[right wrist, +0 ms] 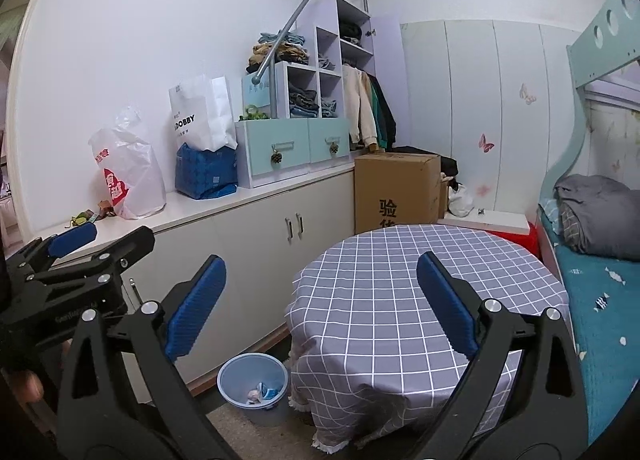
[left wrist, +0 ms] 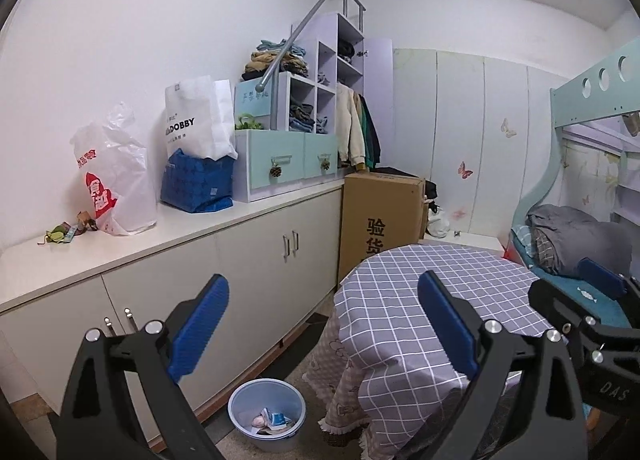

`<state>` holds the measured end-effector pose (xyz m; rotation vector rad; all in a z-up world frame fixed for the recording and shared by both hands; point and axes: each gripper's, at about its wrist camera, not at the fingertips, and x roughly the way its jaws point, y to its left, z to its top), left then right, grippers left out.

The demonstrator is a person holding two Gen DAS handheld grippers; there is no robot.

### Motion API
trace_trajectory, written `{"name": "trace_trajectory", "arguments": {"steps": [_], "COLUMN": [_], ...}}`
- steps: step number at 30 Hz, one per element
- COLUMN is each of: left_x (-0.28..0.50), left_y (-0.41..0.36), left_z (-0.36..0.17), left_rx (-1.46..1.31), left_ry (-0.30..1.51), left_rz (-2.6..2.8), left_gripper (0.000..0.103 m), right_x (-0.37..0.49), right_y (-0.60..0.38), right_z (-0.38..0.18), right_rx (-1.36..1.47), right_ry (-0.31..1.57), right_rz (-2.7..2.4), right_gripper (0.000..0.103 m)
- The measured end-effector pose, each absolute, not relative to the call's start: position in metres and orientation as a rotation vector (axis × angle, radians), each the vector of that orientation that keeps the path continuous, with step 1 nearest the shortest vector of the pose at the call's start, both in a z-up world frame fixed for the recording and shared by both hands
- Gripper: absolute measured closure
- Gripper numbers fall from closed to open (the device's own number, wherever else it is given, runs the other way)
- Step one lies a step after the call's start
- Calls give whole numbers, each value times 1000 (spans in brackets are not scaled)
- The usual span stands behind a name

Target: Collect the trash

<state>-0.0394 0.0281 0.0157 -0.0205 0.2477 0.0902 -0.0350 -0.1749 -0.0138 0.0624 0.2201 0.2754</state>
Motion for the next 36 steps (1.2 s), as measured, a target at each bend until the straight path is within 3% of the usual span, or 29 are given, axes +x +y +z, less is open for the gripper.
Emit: {"name": "trace_trajectory", "arguments": {"steps": [36], "left_x": [-41], "left_y": [18], "left_z": [14], "left_rx": [6], "left_ry": [227], "left_rz": [62], "left_gripper": [10], "right_x": [-41], "right_y": [-172], "right_z": [-18], "right_rx": [28], "right_ry": [216], "right_rz": [245], "right_gripper": [8]}}
